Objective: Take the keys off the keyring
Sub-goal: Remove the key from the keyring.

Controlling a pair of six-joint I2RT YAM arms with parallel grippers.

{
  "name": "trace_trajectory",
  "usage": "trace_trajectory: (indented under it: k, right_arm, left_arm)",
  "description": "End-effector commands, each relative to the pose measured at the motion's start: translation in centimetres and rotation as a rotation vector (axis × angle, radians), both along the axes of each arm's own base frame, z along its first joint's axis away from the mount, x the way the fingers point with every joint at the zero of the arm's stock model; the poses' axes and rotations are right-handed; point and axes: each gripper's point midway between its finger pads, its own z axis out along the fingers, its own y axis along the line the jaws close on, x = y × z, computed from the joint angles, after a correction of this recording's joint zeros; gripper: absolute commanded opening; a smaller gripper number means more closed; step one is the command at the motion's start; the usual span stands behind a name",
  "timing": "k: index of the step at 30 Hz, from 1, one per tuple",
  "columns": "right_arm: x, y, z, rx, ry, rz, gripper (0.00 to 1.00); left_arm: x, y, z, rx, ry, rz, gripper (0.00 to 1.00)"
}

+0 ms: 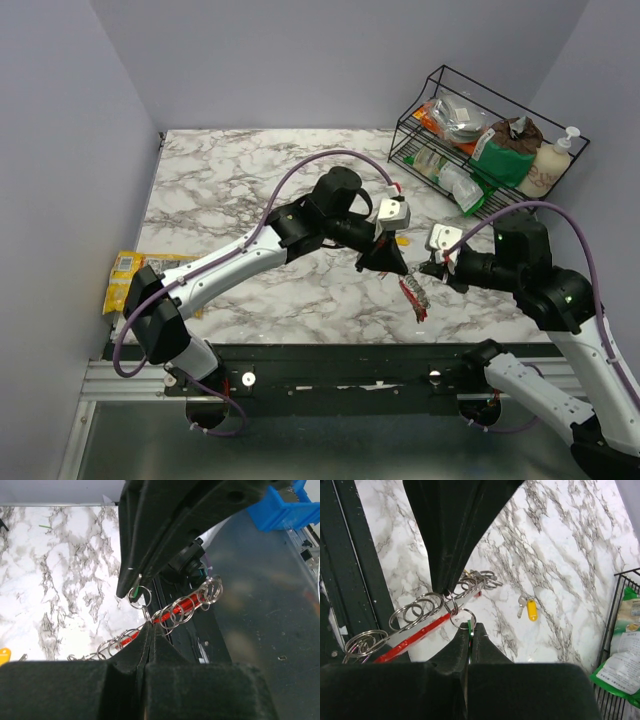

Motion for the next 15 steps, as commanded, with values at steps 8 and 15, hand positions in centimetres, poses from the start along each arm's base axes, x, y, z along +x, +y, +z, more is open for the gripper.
trace_trajectory:
  k: [8,15]
  right_arm:
    - [-0.8,0.6,1.1,0.068,0.001,0.045,0.01]
    - [-3.7,2.5,2.4,0.114,0.088,0.24,0.01]
  left_arm:
    - [-2.4,1.8,2.0,-0.051,-0.03,-0.082,0.0]
    - [-3.1,1.4,1.2,-0.024,-0.073,-0.106,0.0]
